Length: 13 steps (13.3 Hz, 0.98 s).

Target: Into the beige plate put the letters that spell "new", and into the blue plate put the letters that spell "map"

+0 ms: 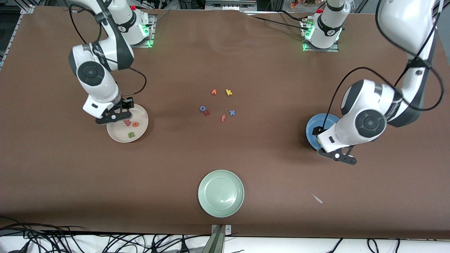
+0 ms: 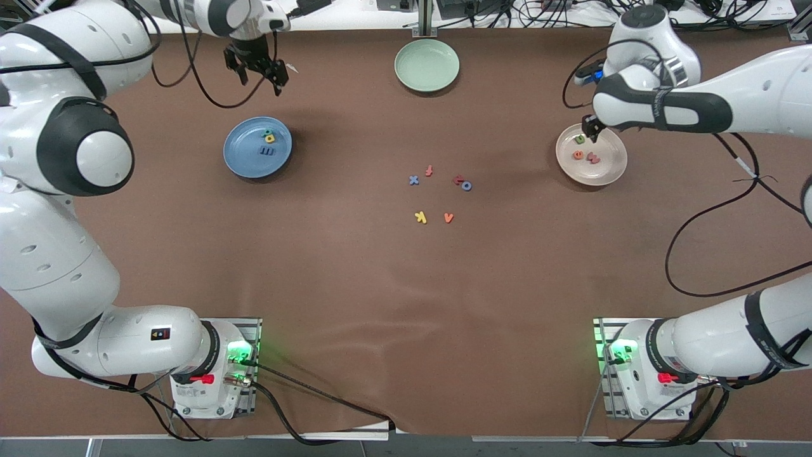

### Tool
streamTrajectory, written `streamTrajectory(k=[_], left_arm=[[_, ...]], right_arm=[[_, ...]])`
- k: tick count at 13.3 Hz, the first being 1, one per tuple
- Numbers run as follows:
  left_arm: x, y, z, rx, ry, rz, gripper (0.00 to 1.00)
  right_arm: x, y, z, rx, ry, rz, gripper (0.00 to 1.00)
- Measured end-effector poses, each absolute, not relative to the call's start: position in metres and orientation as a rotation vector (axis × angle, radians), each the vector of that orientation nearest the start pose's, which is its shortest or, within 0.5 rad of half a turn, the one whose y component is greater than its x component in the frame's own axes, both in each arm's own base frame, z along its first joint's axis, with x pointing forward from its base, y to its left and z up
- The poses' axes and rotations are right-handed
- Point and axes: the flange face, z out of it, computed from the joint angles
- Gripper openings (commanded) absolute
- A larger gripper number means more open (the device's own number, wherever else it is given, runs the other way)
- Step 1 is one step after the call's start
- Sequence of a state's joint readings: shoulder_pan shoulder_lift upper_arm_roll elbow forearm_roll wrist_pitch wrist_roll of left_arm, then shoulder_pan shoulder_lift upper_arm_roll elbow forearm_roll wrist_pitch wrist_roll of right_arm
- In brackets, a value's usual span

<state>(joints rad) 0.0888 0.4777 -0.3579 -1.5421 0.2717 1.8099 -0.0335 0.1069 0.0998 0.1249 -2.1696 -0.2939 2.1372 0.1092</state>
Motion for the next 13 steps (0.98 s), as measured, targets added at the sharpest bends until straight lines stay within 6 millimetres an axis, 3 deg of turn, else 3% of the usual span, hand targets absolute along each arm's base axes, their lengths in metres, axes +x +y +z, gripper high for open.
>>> streamTrajectory(k=[4, 7, 10, 13], left_arm=[[0.643, -0.113, 0.486, -2.999, 0.366, 0.186, 1.00], [0.637, -0.101, 0.550, -3.001, 0.313, 0.096, 1.00], [0.630, -0.078, 0.582, -3.009, 0.248, 0.041, 1.00], [0.631, -0.055, 0.589, -3.121, 0.154, -0.008, 1.00]], right_arm=[[0.532, 0.118, 0.472, -3.260, -0.285, 0.133, 1.00], [0.530, 0.119, 0.548, -3.234, -0.242, 0.027, 1.00], [0.525, 0.092, 0.594, -3.186, -0.158, 0.044, 1.00], [0.529, 0.058, 0.602, -3.157, -0.139, 0.052, 1.00]])
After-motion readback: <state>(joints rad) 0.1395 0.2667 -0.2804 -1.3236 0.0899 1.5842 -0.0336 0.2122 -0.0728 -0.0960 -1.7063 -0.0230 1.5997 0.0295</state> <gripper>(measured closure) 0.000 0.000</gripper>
